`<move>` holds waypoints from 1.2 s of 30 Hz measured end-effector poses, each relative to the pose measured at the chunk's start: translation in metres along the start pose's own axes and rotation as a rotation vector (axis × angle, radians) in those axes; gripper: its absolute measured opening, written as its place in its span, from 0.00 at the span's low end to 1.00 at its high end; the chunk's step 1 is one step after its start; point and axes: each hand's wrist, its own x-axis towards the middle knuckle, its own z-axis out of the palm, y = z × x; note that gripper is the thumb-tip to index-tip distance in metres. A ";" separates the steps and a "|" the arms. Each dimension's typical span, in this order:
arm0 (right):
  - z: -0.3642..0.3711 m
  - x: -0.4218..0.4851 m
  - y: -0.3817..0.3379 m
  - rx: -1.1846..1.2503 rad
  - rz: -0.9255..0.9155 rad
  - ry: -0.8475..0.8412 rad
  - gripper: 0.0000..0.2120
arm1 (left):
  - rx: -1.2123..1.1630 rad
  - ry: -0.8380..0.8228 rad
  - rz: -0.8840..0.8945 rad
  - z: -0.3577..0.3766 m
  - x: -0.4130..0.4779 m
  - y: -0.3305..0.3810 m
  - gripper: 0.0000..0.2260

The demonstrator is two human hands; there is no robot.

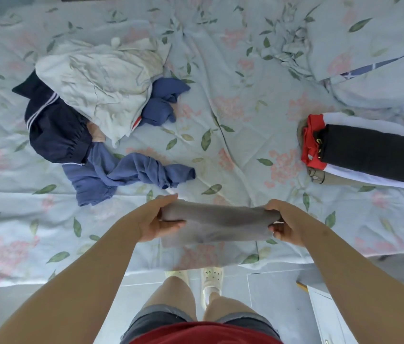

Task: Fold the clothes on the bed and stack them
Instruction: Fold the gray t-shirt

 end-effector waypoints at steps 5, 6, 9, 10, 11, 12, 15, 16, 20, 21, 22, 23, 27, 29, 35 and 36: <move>0.004 0.000 0.011 -0.067 -0.007 0.070 0.09 | -0.022 0.119 -0.035 0.008 0.003 -0.017 0.16; 0.005 0.001 0.012 -0.051 -0.020 0.077 0.08 | -0.021 0.130 -0.036 0.008 0.004 -0.020 0.16; 0.007 0.007 0.016 0.027 -0.076 0.080 0.10 | -0.030 0.150 -0.013 0.009 0.010 -0.023 0.18; 0.009 0.009 0.016 0.039 -0.095 0.076 0.13 | -0.037 0.158 0.014 0.010 0.012 -0.022 0.19; 0.010 0.012 0.016 0.041 -0.118 0.075 0.15 | -0.045 0.164 0.052 0.012 0.015 -0.020 0.20; 0.011 0.015 0.015 0.034 -0.152 0.083 0.16 | -0.049 0.168 0.099 0.014 0.017 -0.018 0.21; 0.013 0.021 0.010 0.067 -0.292 0.139 0.13 | -0.109 0.105 0.263 0.018 0.021 -0.008 0.20; 0.013 0.021 0.009 0.106 -0.331 0.162 0.12 | -0.140 0.077 0.313 0.017 0.021 -0.005 0.18; 0.017 0.025 0.008 0.230 -0.412 0.161 0.12 | -0.253 -0.010 0.418 0.006 0.027 -0.007 0.10; 0.018 0.029 0.011 0.215 -0.394 0.142 0.13 | -0.224 0.003 0.409 0.002 0.032 -0.012 0.10; 0.019 0.033 0.015 0.165 -0.351 0.124 0.15 | -0.135 0.046 0.377 -0.002 0.037 -0.018 0.10; 0.019 0.038 0.021 0.086 -0.283 0.104 0.18 | -0.007 0.091 0.324 -0.006 0.043 -0.026 0.10; 0.020 0.047 0.055 -0.131 0.063 0.062 0.25 | 0.412 0.184 -0.045 -0.021 0.058 -0.061 0.17; 0.020 0.049 0.064 -0.119 0.116 0.086 0.15 | 0.364 0.195 -0.090 -0.023 0.063 -0.069 0.20; 0.029 0.074 0.056 -0.147 0.094 0.138 0.13 | 0.343 0.269 0.033 -0.012 0.086 -0.056 0.19; 0.032 0.080 0.053 -0.157 0.090 0.136 0.11 | 0.361 0.286 0.047 -0.010 0.092 -0.053 0.18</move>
